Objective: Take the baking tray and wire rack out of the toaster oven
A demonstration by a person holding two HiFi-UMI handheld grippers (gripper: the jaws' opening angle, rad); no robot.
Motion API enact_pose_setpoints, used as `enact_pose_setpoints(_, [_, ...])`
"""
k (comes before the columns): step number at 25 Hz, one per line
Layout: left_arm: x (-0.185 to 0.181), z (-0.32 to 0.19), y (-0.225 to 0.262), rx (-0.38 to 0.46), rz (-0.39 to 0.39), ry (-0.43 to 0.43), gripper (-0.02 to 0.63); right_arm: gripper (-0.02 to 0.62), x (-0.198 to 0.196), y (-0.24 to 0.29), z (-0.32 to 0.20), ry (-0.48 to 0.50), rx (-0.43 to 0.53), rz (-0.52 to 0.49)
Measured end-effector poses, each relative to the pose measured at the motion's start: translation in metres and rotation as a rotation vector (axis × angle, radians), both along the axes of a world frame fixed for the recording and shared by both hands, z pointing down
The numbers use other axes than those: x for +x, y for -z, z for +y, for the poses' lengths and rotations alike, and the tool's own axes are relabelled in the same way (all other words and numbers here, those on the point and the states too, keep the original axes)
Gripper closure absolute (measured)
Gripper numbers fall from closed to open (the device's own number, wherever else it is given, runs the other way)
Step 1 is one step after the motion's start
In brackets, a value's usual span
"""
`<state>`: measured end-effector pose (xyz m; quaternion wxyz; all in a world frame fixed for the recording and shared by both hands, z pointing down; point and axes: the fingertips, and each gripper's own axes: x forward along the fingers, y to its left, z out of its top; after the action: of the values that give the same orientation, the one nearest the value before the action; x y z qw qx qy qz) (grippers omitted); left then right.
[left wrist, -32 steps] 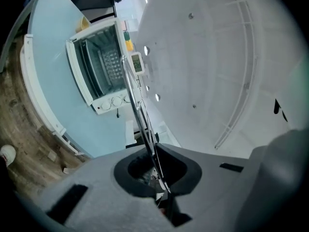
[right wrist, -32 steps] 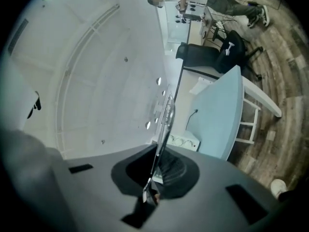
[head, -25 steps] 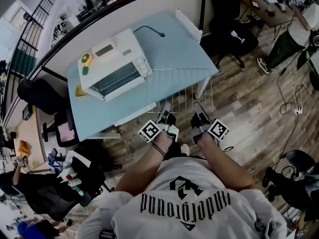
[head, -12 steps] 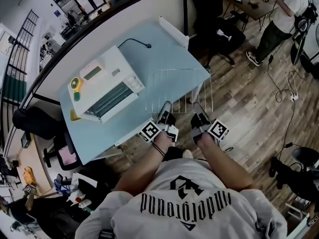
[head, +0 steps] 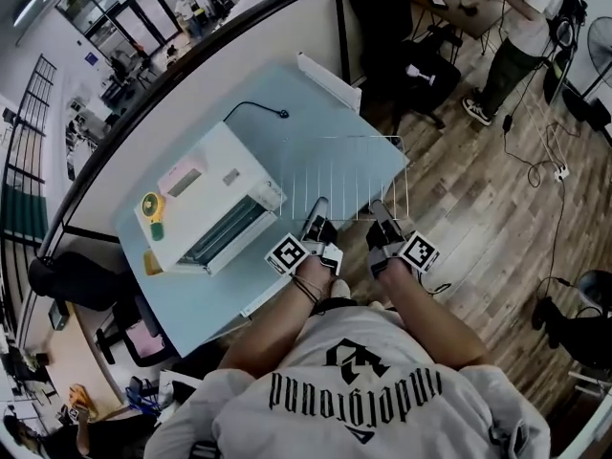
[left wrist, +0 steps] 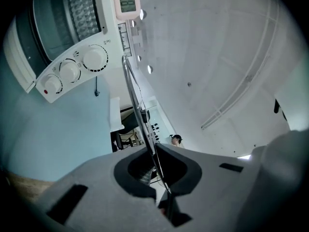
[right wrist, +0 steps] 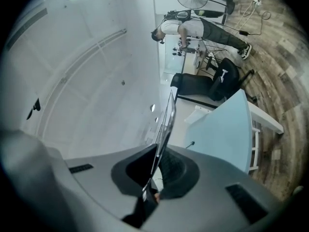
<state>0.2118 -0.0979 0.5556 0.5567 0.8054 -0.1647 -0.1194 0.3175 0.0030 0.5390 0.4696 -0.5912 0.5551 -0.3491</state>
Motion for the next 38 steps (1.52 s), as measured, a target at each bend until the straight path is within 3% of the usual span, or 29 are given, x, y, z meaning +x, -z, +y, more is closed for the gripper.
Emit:
enact_pose_setpoints(2, [0.002,-0.009,0.004,-0.004,0.016,-0.019,0.601,0.592,0.0,0.003,-0.009,-0.015,0.01,0.014])
enact_pose_setpoints(4, [0.012,-0.016,0.02,0.015,0.13,-0.06,0.601,0.592,0.001,0.006,-0.017,-0.026,0.018,0.062])
enact_pose_setpoints(5, [0.014,-0.019,0.023,0.011,0.152,-0.069,0.601,0.592,0.0,0.004,-0.021,-0.033,0.014,0.061])
enact_pose_setpoints(7, [0.008,-0.03,0.013,0.008,0.099,-0.06,0.601,0.594,-0.002,-0.003,-0.028,-0.043,-0.003,0.029])
enact_pose_setpoints(9, [0.007,-0.039,0.008,0.018,0.059,-0.05,0.601,0.592,0.001,0.001,-0.037,-0.043,-0.001,0.064])
enact_pose_setpoints(13, [0.016,-0.051,0.015,0.034,0.105,-0.062,0.601,0.594,0.012,-0.005,-0.045,-0.067,-0.07,0.08])
enact_pose_setpoints(15, [0.018,-0.055,0.014,0.039,0.112,-0.06,0.601,0.594,0.014,0.001,-0.054,-0.048,-0.031,0.119])
enact_pose_setpoints(21, [0.031,-0.082,0.014,0.044,0.106,-0.016,0.601,0.592,0.028,0.004,-0.086,0.01,0.008,0.082])
enact_pose_setpoints(27, [0.055,-0.101,0.011,0.056,0.074,0.044,0.601,0.592,0.062,-0.027,-0.1,0.033,-0.181,0.002])
enact_pose_setpoints(38, [0.088,-0.136,0.008,0.051,0.056,0.258,0.601,0.592,0.106,0.008,-0.179,0.324,0.022,0.126])
